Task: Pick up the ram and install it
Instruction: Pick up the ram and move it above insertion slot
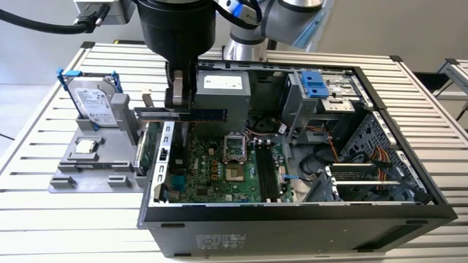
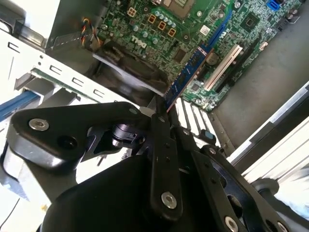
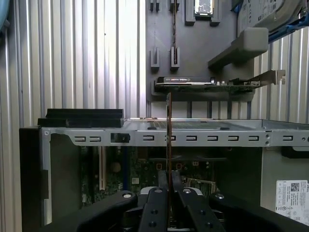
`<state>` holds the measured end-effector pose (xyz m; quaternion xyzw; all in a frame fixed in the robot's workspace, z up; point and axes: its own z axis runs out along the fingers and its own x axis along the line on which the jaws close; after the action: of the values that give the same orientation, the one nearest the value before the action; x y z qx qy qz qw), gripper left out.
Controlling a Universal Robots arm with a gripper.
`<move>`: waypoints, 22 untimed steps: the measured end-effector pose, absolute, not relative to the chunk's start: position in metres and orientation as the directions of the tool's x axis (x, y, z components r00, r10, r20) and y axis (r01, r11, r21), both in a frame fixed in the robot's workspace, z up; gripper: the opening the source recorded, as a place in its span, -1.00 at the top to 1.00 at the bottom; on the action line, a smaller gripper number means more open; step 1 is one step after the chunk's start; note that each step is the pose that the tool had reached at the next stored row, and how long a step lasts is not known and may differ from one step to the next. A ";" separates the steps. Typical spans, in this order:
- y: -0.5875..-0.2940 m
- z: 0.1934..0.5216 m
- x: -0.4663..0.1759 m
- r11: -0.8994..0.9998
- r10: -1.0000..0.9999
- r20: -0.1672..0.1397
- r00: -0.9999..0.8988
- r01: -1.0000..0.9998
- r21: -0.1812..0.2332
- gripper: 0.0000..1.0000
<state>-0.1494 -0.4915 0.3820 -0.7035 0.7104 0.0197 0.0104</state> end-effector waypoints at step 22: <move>-0.491 0.382 -0.124 0.009 -0.999 -0.043 -0.010 -1.000 0.013 1.00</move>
<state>-0.1243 -0.4914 0.3820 -0.7035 0.7104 0.0197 0.0104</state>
